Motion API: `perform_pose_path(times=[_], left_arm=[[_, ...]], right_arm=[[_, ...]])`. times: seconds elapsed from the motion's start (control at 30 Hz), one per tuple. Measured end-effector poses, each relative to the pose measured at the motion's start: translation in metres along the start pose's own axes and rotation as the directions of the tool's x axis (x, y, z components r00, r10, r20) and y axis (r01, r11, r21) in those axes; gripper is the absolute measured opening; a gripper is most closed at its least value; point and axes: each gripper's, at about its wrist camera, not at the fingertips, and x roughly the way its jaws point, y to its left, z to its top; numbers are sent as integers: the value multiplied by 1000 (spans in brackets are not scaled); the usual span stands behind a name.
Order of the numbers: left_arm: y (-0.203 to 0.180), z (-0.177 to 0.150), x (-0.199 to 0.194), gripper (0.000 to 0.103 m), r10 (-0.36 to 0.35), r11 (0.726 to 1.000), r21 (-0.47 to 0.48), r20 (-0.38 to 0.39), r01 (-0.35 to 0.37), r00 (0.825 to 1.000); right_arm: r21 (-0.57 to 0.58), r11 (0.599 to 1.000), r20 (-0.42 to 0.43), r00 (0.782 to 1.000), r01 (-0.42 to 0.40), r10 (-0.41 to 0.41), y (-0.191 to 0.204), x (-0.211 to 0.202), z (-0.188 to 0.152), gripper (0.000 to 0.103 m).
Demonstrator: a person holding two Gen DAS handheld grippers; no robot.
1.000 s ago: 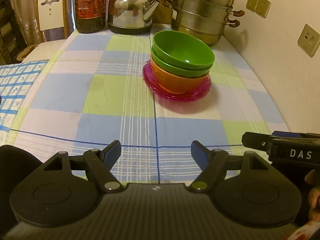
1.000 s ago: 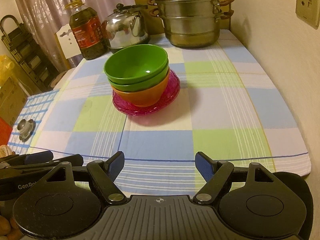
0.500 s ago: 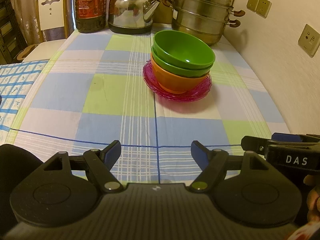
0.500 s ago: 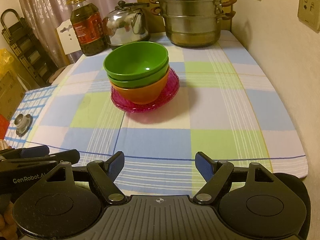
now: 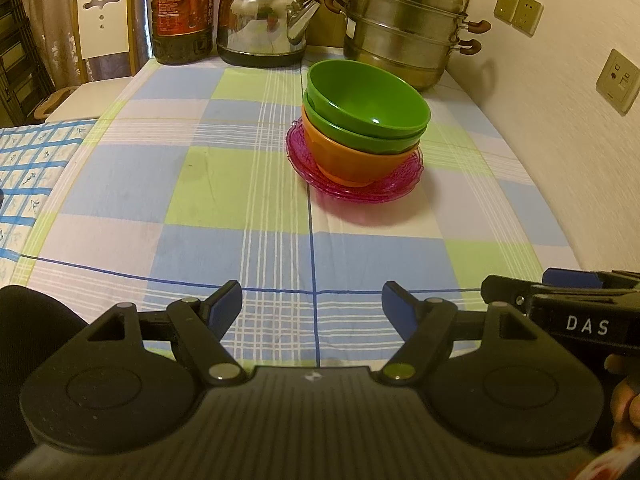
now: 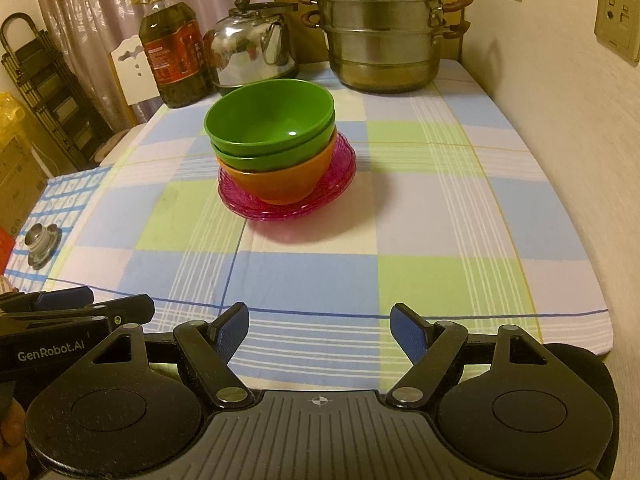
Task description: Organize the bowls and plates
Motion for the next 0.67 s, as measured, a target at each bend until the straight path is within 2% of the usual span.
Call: perform_pose_path(times=[0.43,0.67], left_arm=[[0,0,0,75,-3,1000,-2,-3,3,1000],[0,-1,-1,75,-28,1000,2,9,28,1000]], right_arm=[[4,1000,-7,1000,2,-2,-2,2,0,78],[5,1000,-10,1000,2,-2,-3,3,-2,78]])
